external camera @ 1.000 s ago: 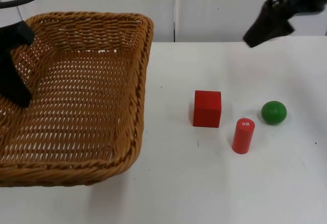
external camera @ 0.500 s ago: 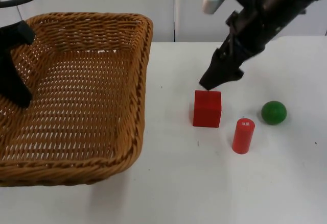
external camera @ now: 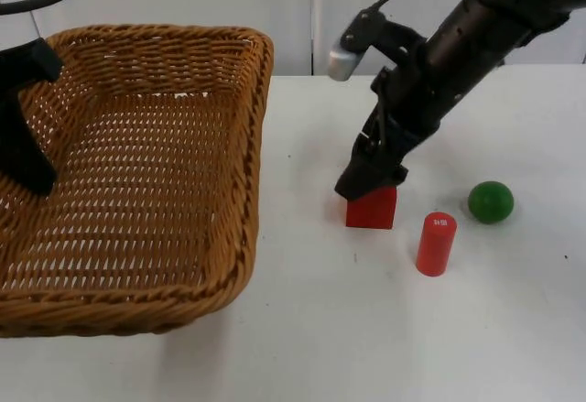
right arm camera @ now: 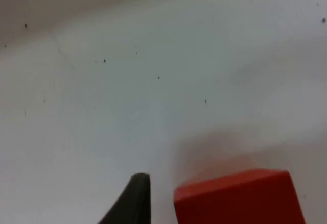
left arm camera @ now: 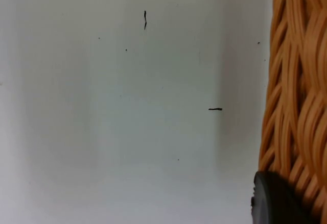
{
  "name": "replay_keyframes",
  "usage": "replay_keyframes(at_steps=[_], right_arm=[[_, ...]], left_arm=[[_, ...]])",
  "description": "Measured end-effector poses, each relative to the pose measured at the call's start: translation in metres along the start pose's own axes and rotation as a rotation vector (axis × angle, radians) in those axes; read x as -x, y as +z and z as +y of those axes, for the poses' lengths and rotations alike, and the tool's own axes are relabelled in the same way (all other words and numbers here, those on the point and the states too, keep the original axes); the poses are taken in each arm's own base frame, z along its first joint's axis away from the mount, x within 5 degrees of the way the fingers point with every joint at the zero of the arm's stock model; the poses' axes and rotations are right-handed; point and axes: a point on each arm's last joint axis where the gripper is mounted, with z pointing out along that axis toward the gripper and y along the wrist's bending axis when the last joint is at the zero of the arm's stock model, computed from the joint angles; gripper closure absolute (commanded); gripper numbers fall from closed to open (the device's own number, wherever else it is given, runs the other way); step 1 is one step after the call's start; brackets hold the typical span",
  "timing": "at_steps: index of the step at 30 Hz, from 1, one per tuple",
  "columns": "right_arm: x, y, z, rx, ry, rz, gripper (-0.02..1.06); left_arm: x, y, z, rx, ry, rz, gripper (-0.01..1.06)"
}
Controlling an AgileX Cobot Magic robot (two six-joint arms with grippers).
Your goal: Pick up the basket with the left hand and place the object to the left of the red cylinder into the basket with the right hand.
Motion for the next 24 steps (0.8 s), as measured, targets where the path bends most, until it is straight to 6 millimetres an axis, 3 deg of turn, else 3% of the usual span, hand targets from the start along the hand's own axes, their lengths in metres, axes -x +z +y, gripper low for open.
replay_keyframes(at_steps=[8,22,24], right_arm=[[-0.008,0.019,0.001,0.011,-0.019,0.053,0.06],[-0.011,0.02,-0.001,-0.001,-0.023,0.082,0.11],[-0.011,0.02,0.0,0.001,-0.023,0.082,0.16]], left_arm=[[-0.001,0.0,0.0,0.0,-0.003,0.006,1.05],[-0.001,0.0,0.0,0.0,-0.005,0.008,1.05],[-0.001,0.0,0.0,0.0,-0.005,0.008,1.05]])
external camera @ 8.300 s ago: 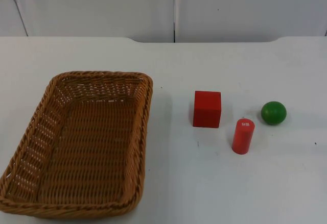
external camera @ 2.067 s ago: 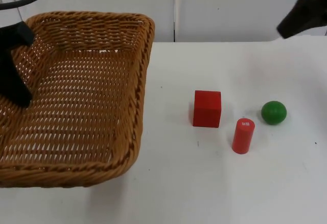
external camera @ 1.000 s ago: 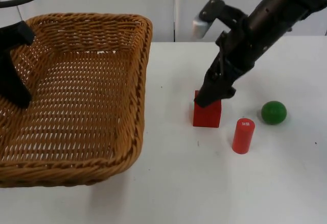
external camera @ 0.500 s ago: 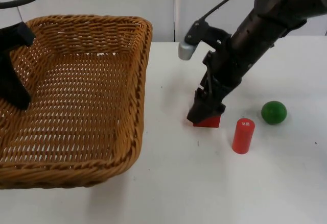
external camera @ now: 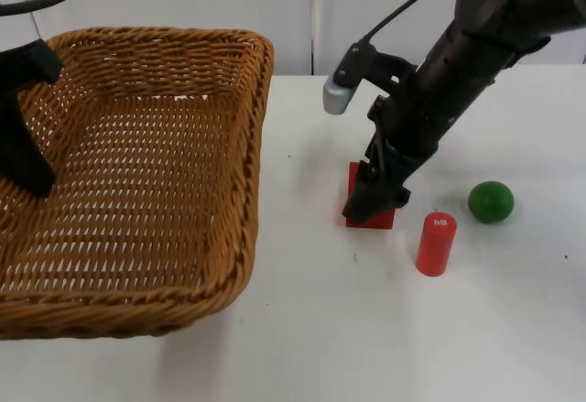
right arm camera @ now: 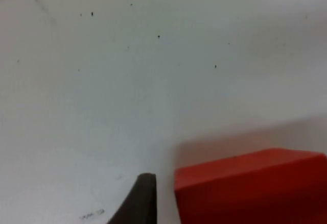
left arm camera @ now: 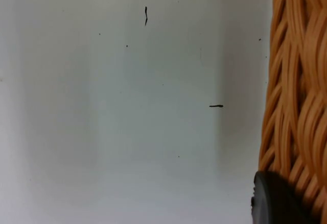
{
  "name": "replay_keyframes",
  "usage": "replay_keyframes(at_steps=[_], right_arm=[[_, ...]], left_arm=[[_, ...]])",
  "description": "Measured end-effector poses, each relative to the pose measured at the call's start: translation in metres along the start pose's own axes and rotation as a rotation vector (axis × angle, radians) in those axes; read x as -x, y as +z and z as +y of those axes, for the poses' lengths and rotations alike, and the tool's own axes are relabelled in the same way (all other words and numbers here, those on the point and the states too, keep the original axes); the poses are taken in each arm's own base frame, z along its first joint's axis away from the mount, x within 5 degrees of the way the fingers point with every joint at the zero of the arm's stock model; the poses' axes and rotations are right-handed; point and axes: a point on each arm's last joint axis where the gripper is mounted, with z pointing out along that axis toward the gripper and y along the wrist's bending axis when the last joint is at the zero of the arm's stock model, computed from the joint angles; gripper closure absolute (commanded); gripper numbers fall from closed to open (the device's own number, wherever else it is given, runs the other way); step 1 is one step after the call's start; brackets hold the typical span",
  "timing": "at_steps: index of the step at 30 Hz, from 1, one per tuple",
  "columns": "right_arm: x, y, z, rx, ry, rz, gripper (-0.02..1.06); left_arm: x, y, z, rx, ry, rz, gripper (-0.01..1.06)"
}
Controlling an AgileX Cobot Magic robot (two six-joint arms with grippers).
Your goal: Pick up the basket with the left hand and place the object to the left of the red cylinder into the basket with the right hand.
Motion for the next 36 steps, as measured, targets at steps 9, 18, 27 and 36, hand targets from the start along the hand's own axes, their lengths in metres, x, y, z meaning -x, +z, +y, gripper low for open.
replay_keyframes(at_steps=[9,18,27,36], right_arm=[[0.0,0.0,0.0,0.004,0.002,0.002,0.6],[0.001,-0.004,0.0,0.0,-0.004,0.0,1.05],[0.032,-0.083,0.005,-0.064,-0.044,-0.068,1.05],[0.057,-0.19,0.025,-0.188,-0.057,-0.172,1.05]], left_arm=[[0.0,0.0,0.0,0.0,0.0,0.0,1.05],[0.0,0.0,0.0,0.0,0.0,0.0,1.05],[0.0,0.0,0.0,0.0,-0.002,0.0,1.05],[0.0,0.0,0.0,0.0,-0.002,0.0,1.05]])
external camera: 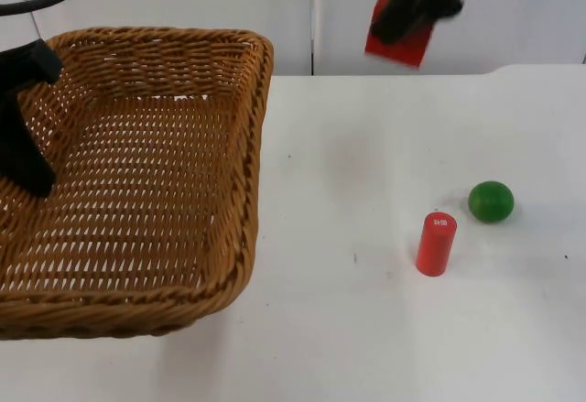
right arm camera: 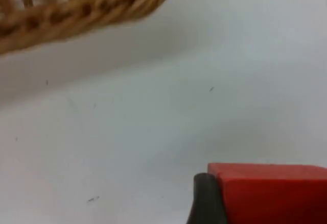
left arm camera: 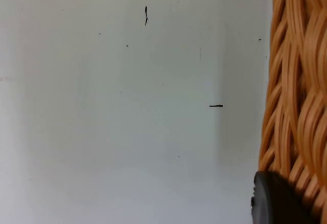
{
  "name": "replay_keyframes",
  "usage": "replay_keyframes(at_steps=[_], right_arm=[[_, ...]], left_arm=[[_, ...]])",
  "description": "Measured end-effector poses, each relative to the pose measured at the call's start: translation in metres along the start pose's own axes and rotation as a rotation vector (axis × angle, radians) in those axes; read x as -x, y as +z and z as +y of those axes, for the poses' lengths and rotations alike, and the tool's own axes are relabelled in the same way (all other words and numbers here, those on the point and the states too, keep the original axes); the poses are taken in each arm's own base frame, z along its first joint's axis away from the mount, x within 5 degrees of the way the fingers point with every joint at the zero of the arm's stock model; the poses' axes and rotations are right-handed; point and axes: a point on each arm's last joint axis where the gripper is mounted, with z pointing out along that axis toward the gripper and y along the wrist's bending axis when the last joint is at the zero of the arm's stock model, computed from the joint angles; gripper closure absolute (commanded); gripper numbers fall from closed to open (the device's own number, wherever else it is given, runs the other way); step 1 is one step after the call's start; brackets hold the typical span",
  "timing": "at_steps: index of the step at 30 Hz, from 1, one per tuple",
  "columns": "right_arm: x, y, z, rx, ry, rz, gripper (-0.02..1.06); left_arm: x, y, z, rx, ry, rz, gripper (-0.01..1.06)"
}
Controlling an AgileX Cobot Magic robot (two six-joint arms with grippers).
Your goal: Pick up the basket with the left hand and place the object to the left of the red cylinder into the basket with the right hand.
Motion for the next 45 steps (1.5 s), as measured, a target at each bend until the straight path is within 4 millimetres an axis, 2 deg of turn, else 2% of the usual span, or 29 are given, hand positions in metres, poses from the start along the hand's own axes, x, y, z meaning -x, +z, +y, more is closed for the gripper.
replay_keyframes(at_steps=[2,3,7,11,31,38,41,43,45], right_arm=[[0.008,-0.024,0.001,-0.035,-0.002,-0.035,1.05],[0.008,-0.024,0.001,-0.035,-0.002,-0.035,1.05],[0.019,-0.057,0.005,-0.083,-0.012,-0.086,1.05],[0.021,-0.065,0.006,-0.09,0.004,-0.098,1.05],[0.024,-0.063,0.02,-0.003,0.05,-0.072,1.05],[0.047,-0.055,0.048,0.027,-0.027,-0.098,1.05],[0.064,-0.049,0.068,0.04,-0.078,-0.126,1.05],[0.069,-0.047,0.074,0.044,-0.085,-0.137,1.05],[0.081,-0.041,0.09,0.066,-0.089,-0.158,1.05]], left_arm=[[0.0,0.0,0.0,0.0,0.0,0.0,1.05],[0.0,0.0,0.0,0.0,0.0,0.0,1.05],[0.0,0.0,0.0,0.0,0.0,0.0,1.05],[0.0,0.0,0.0,0.0,0.0,0.0,1.05],[0.0,0.0,0.0,-0.001,0.0,0.002,1.05],[0.0,0.0,0.0,0.001,0.001,0.002,1.05],[0.0,0.0,0.0,0.001,0.001,0.002,1.05],[0.0,0.0,0.0,0.001,0.001,0.002,1.05],[0.0,0.0,0.0,0.0,0.001,0.004,1.05]])
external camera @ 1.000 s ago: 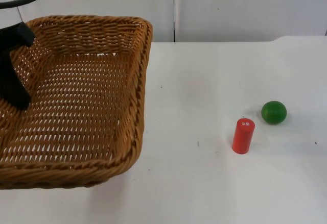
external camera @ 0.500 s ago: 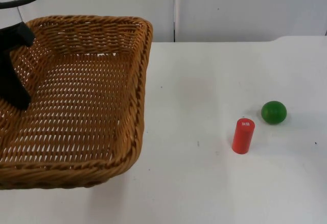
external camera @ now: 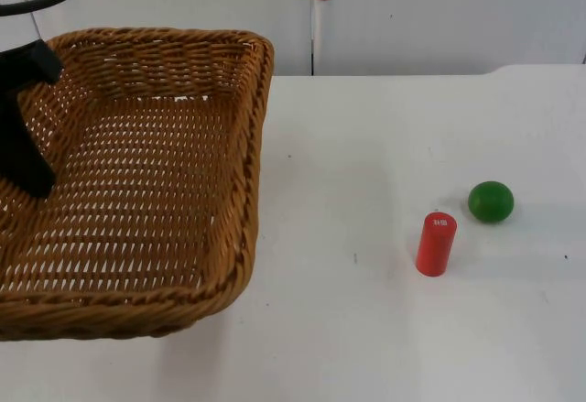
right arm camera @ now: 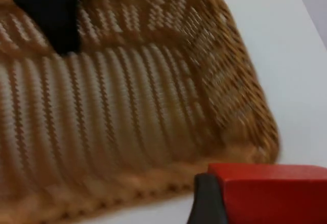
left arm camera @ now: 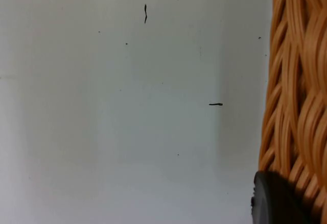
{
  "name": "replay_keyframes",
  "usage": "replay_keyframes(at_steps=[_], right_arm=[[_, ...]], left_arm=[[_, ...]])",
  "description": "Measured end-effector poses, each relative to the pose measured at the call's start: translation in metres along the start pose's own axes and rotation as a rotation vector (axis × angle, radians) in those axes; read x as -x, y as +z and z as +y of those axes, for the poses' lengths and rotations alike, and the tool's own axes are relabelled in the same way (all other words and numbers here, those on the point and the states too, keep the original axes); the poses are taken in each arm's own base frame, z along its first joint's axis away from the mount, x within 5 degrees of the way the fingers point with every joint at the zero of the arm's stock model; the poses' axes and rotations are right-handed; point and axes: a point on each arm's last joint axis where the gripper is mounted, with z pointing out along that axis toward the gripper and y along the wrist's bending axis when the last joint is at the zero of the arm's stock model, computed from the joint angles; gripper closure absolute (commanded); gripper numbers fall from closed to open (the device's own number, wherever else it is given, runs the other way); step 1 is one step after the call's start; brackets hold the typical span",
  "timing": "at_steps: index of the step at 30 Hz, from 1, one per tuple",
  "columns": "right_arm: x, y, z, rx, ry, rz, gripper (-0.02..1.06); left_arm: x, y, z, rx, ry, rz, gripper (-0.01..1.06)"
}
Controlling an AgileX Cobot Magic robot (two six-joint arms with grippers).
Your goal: Pick up the basket with the left hand and place the object to the left of the red cylinder into the basket with the right hand.
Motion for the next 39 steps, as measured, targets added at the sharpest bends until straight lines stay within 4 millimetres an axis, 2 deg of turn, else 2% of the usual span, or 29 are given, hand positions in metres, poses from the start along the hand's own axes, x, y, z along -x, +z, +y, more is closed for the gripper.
replay_keyframes(at_steps=[2,6,13,16,17,21,31,39], right_arm=[[0.004,0.003,0.004,0.005,0.003,-0.005,1.05],[0.021,0.022,0.016,0.04,0.046,-0.008,1.05],[0.032,0.046,0.014,0.076,0.17,0.01,1.05],[0.026,0.069,0.011,0.095,0.221,0.052,1.05],[0.026,0.069,0.011,0.095,0.221,0.052,1.05],[0.015,0.093,0.012,0.116,0.243,0.096,1.05],[0.003,0.122,0.011,0.106,0.262,0.106,1.05],[-0.005,0.137,0.012,0.118,0.27,0.133,1.04]], left_arm=[[0.0,0.0,0.0,0.0,0.0,0.0,1.05],[0.0,0.0,0.0,-0.001,0.0,0.002,1.05],[0.0,0.0,0.0,-0.001,0.004,0.002,1.05],[0.0,0.0,0.0,-0.001,0.006,0.002,1.05],[0.0,0.0,0.0,-0.001,0.006,0.002,1.05],[0.0,0.0,0.0,-0.001,0.006,0.002,1.05],[0.0,0.0,0.0,-0.001,0.01,0.002,1.05],[0.0,0.0,0.0,-0.001,0.017,0.002,1.05]])
